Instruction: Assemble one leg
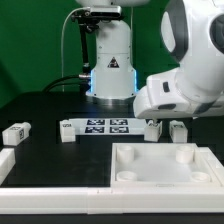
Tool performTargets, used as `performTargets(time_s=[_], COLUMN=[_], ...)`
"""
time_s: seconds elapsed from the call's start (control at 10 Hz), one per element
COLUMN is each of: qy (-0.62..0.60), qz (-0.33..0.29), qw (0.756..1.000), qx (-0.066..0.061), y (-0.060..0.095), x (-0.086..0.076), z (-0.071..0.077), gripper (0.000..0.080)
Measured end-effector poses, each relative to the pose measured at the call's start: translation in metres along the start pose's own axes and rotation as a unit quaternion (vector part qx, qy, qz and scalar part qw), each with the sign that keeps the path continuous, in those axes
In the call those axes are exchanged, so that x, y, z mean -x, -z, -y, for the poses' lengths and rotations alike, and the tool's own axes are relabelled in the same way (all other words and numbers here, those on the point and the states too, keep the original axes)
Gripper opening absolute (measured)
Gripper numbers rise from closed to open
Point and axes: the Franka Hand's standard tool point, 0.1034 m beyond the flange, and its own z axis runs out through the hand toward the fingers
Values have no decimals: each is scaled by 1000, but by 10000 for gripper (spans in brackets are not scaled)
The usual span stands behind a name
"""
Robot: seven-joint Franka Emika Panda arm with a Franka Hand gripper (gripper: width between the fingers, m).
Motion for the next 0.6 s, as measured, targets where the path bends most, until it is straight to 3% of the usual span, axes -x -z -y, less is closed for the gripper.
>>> performTargets(time_s=[0.4,0.6], qy=[4,4], qz=[-3,-9], qw=[1000,1000], qx=[4,2], y=[2,-7], x=[-4,-14], z=[12,13], gripper=[649,649])
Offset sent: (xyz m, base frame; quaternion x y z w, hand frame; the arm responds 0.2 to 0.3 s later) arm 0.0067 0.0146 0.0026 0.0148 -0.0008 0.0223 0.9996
